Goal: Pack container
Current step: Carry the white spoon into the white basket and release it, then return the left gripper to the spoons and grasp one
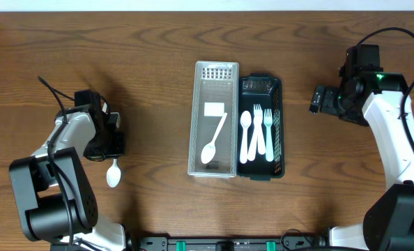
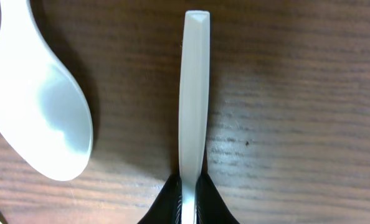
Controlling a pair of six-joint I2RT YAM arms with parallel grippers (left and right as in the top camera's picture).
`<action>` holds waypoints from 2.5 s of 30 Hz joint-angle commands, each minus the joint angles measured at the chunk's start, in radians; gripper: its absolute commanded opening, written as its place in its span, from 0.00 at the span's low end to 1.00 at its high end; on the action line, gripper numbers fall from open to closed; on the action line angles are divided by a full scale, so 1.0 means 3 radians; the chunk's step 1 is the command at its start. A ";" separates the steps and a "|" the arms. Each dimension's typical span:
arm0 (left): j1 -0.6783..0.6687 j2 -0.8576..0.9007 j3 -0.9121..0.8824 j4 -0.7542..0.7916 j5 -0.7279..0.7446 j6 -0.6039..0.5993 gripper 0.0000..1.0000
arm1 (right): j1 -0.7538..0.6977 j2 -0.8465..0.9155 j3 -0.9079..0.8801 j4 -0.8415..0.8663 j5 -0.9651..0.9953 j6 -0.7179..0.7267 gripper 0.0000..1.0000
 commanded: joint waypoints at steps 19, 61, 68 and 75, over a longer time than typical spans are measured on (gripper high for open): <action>-0.2003 -0.0739 0.1698 -0.0661 0.0139 -0.1425 0.06 | -0.0008 0.0008 -0.0003 0.0005 -0.0011 -0.0045 0.99; -0.0535 -0.0680 0.2076 -0.0940 -0.0525 -0.0561 0.98 | -0.0008 0.0008 -0.0003 -0.0006 -0.0010 -0.0047 0.99; 0.0019 -0.0042 0.1951 -0.0908 -0.0184 -0.0212 0.98 | -0.0008 0.0008 -0.0003 -0.0005 -0.0010 -0.0047 0.99; 0.0028 0.0718 0.1949 -0.0909 -0.0184 -0.0042 0.98 | -0.0008 0.0008 -0.0003 -0.0008 -0.0009 -0.0071 0.99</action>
